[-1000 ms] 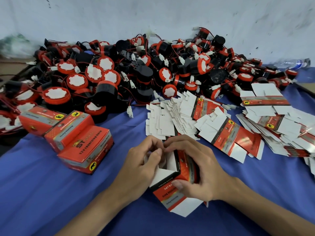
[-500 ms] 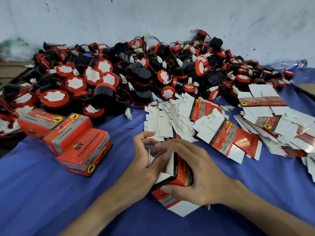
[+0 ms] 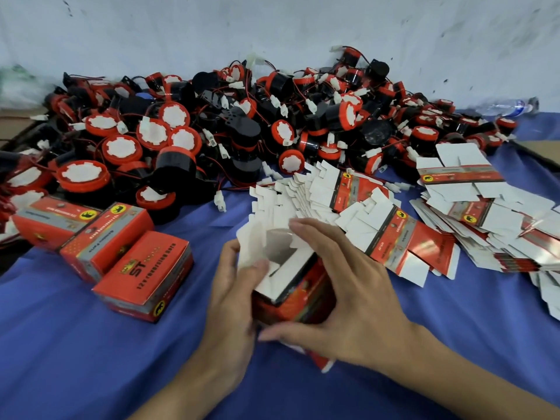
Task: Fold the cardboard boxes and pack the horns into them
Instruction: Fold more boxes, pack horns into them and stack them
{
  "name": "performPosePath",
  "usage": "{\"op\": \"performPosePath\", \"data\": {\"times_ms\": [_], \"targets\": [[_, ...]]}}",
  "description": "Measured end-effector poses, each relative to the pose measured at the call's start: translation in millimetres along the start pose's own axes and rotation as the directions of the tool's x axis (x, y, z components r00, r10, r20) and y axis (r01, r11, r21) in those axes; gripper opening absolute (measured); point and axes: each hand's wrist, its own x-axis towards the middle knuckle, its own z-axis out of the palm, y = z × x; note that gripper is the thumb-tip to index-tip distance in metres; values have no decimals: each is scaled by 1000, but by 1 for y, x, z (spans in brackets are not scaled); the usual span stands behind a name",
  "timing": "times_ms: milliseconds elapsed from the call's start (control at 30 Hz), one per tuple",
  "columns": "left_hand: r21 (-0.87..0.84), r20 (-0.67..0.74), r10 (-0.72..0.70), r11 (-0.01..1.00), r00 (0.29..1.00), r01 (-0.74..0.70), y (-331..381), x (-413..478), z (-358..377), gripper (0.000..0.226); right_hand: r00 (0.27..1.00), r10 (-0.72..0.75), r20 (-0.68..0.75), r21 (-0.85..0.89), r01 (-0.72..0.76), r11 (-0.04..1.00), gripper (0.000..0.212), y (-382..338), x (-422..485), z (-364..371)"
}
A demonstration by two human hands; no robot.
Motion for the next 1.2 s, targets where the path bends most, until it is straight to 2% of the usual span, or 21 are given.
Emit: {"op": "performPosePath", "data": {"times_ms": [67,133,200,267,333,433,500,567,633,733,767,900,967,1033,1100,1200], "targets": [[12,35,-60,998,998,60,12,9,-5,40,995,61,76,253,-78,964,79,5,1,-6],[44,144,-131,991,981,126,22,16,-14,30,975,178,136,509,-222,831,58,9,2,-9],[33,218,-180,984,959,177,24,19,-19,26,949,249,192,643,-314,699,47,13,0,-6],[40,238,-189,982,953,185,18,19,-20,24,929,260,261,662,-369,652,44,11,-3,1],[58,182,-139,990,973,130,10,17,-20,26,921,282,269,634,-390,668,46,9,-6,7],[185,34,84,979,996,-89,4,15,-17,20,939,297,175,615,-340,711,37,9,-5,11],[230,81,264,933,961,-275,6,8,-12,27,935,330,127,638,-332,694,32,8,-4,12],[248,247,359,875,900,-417,6,0,-10,38,934,349,78,651,-313,691,27,7,-4,14],[336,346,345,823,873,-458,6,-3,-12,42,935,353,39,632,-297,716,21,6,-6,15],[561,329,390,652,860,-510,3,-1,-15,34,924,379,55,637,-325,699,22,7,-7,13],[589,324,400,624,858,-513,3,0,-14,30,920,386,69,655,-334,678,22,7,-6,13],[543,295,349,704,889,-457,3,-2,-13,29,912,399,95,728,-337,597,17,8,-4,12],[435,287,335,789,897,-434,4,-3,-12,28,917,385,99,750,-324,577,14,7,-4,14],[354,300,352,822,887,-446,6,-3,-9,25,920,377,104,766,-316,560,20,7,-4,13],[394,328,367,784,871,-479,9,-1,-9,21,929,358,96,748,-305,590,24,7,-4,13],[523,393,392,649,832,-553,12,3,-11,20,941,326,91,712,-291,640,22,9,-5,14]]}}
